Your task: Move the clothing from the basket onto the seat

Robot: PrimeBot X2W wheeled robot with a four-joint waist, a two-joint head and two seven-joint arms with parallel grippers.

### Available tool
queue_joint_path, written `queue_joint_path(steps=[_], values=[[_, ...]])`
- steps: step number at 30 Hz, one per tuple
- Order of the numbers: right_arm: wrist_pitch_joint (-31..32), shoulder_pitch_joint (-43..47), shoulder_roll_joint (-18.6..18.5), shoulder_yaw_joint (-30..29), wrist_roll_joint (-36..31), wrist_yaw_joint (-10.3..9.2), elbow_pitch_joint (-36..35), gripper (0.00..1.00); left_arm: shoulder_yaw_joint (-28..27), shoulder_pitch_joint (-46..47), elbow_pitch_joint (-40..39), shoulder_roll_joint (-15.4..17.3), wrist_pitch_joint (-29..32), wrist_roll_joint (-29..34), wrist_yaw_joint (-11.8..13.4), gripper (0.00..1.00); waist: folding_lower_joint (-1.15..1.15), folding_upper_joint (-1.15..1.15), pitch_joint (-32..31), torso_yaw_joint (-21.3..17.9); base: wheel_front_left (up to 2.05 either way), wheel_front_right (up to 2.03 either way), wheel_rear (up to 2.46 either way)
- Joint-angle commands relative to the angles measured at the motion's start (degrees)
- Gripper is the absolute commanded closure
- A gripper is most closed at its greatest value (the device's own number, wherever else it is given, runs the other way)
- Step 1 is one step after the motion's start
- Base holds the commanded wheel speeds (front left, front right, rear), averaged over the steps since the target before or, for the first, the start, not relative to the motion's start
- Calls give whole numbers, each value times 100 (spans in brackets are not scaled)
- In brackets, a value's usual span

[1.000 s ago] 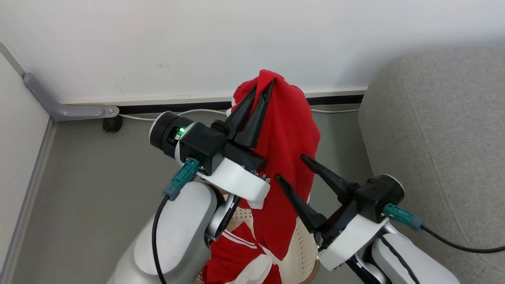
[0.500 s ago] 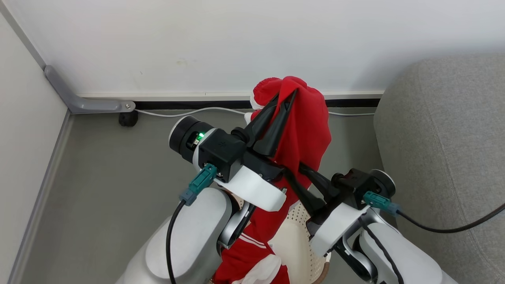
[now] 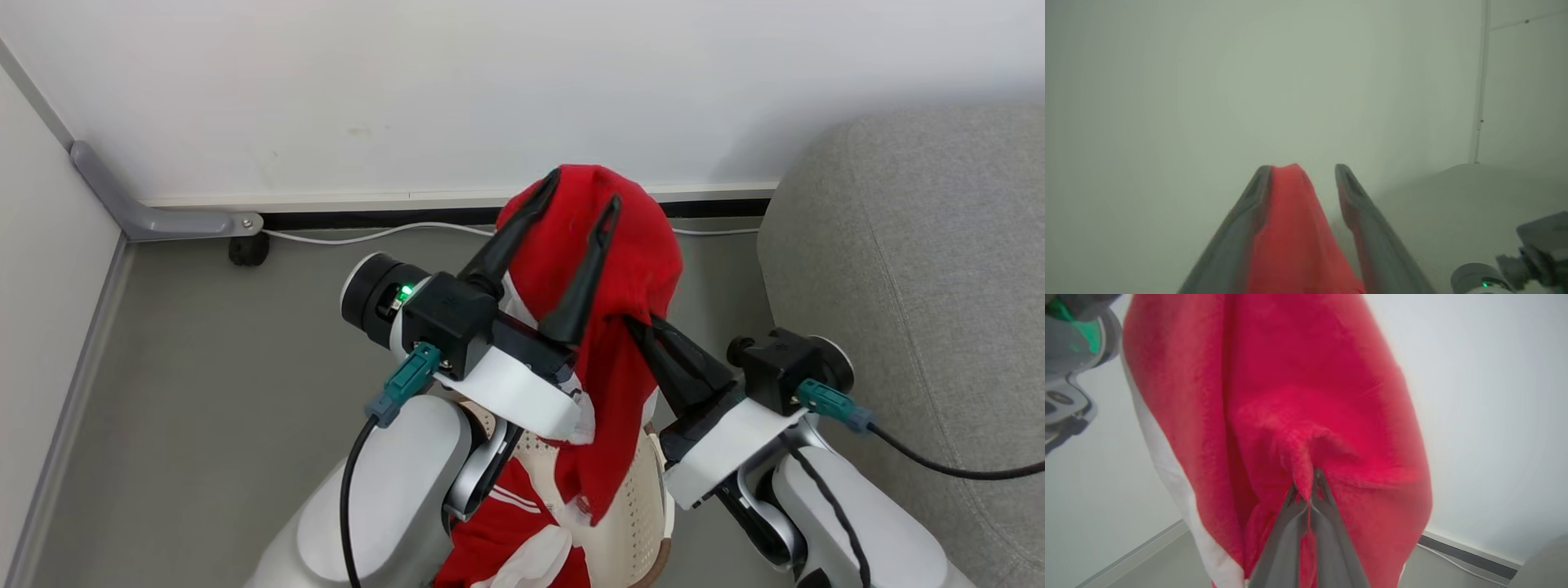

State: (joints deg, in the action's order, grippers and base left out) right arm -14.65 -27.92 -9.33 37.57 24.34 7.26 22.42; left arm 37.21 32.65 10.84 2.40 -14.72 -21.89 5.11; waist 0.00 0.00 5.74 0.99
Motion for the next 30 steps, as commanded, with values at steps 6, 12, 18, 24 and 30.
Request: queue_joint_path(steps=[6,12,18,24,30], values=[[-35,173,-37,-493,14,23,-590,100,-245,-99,72,48,-28,11,-145,0,0,0,74,-126,0,0,0],[-35,235,-155,-1160,7,23,-1050,100,-300,-241,310,48,-28,127,-295,0,0,0,134,-321,0,0,0],[-35,230,-261,-1636,-2,23,-1298,100,-363,-368,421,48,-28,156,-395,0,0,0,141,-562,0,0,0],[-35,253,-315,-1958,-27,23,-1376,100,-390,-455,476,48,-28,162,-505,0,0,0,102,-841,0,0,0],[-35,267,-349,-2254,-51,23,-1399,100,-429,-533,567,48,-28,150,-618,0,0,0,46,-1305,0,0,0]])
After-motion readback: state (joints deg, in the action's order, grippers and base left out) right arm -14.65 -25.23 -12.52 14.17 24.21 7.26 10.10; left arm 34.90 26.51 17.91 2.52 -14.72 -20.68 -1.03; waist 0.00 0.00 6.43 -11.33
